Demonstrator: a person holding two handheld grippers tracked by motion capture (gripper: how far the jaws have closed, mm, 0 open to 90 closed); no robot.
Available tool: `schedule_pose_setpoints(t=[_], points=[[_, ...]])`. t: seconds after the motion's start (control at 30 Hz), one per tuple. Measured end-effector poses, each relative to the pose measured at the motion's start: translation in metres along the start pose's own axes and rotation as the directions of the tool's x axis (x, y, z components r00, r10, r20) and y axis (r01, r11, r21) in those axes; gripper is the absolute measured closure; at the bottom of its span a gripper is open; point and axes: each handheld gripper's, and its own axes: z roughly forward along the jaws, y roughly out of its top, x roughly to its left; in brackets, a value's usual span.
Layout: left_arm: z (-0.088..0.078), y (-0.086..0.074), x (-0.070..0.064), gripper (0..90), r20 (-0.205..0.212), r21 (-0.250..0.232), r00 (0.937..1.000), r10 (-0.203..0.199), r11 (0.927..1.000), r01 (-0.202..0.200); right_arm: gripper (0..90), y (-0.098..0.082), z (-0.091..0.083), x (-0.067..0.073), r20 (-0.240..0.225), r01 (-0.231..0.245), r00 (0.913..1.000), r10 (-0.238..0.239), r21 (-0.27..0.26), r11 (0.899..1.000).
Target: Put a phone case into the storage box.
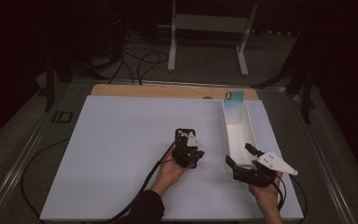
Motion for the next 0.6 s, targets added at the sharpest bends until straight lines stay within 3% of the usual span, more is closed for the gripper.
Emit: schedule_pose_setpoints(t=[0.13,0.23,0.33,0.6], points=[[0.005,-0.002,-0.001,90.0,-0.004,0.044,0.9999,0.014,0.9990,-0.014,11.6,0.000,-0.001,0.000,0.003,0.007,1.0000,-0.007,-0.002,1.000],[0.007,-0.005,0.002,90.0,-0.002,0.062,1.0000,0.001,0.9981,-0.001,11.6,0.000,-0.001,0.001,0.008,0.015,0.9999,-0.015,-0.001,1.000],[0.009,-0.008,0.001,90.0,0.024,0.095,0.9996,0.011,0.9954,-0.014,11.6,0.000,0.000,0.002,0.004,0.019,0.9998,-0.019,0.003,1.000],[0.000,-0.014,0.004,90.0,-0.013,0.112,0.9996,0.026,0.9935,-0.025,11.6,0.001,-0.002,0.001,0.007,0.017,0.9998,-0.017,-0.005,1.000]])
